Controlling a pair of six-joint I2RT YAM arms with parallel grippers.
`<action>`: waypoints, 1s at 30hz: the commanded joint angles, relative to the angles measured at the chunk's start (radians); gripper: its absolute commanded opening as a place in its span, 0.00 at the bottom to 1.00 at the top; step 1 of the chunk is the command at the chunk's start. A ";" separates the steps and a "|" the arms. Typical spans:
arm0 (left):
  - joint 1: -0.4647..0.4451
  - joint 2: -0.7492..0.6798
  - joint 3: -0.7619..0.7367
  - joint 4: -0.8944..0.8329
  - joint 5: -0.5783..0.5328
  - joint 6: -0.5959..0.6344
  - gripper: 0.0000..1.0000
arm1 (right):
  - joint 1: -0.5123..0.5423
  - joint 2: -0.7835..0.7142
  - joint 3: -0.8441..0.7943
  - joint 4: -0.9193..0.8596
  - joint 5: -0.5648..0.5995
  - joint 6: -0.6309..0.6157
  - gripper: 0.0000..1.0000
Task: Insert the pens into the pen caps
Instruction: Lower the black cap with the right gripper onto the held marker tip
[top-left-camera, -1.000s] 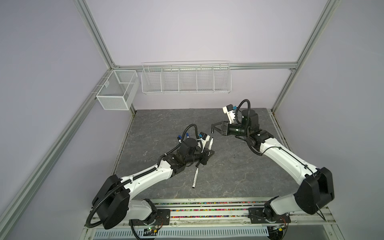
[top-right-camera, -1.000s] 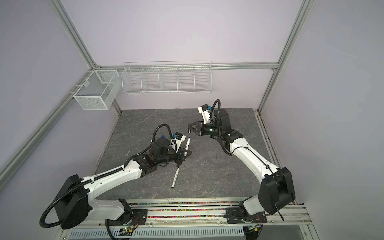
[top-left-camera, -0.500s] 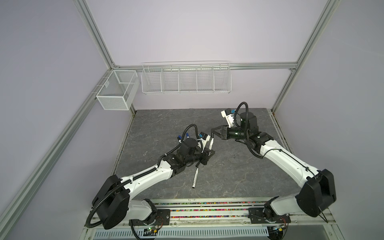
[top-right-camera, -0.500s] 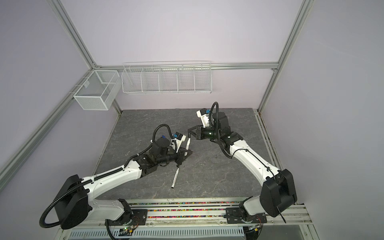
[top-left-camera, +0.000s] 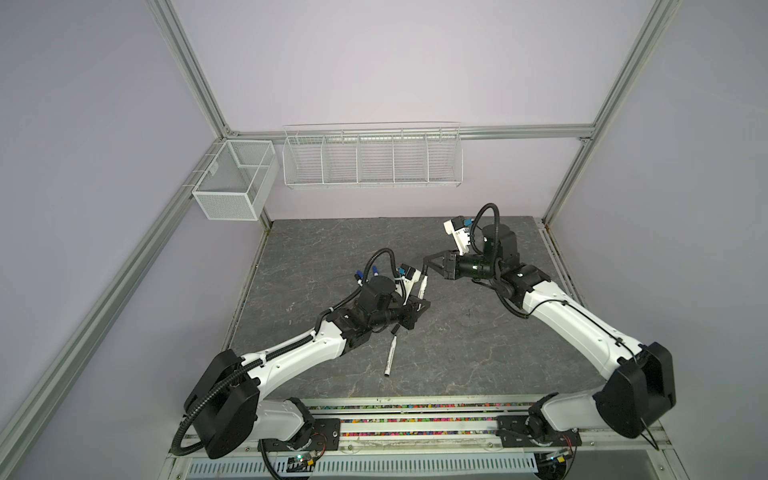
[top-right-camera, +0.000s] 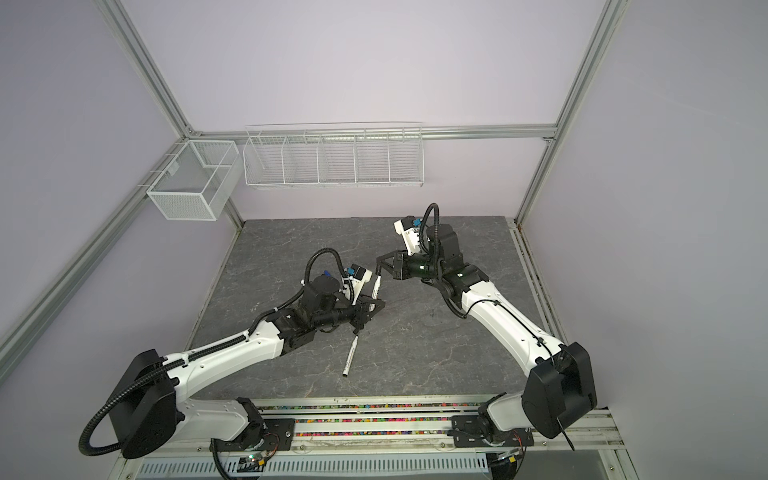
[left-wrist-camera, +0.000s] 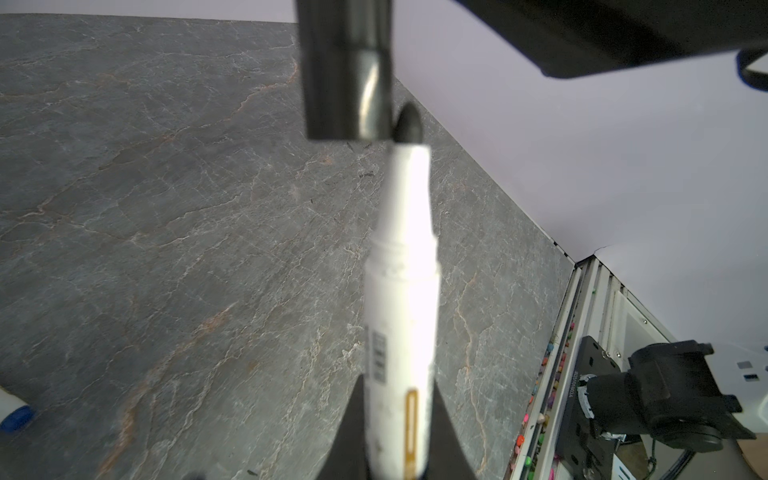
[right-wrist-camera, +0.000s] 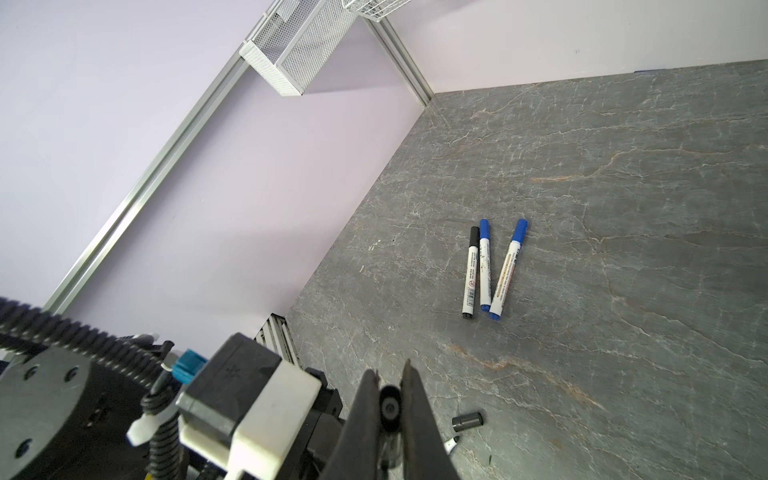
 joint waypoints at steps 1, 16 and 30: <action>-0.001 0.013 0.028 0.001 0.007 0.016 0.00 | -0.006 -0.004 0.023 0.009 0.000 -0.012 0.07; -0.004 0.008 0.029 -0.012 0.007 0.015 0.00 | -0.016 -0.026 0.000 -0.008 -0.015 -0.028 0.07; -0.004 0.024 0.043 -0.021 0.008 0.015 0.00 | -0.011 -0.070 -0.041 -0.048 -0.042 -0.046 0.07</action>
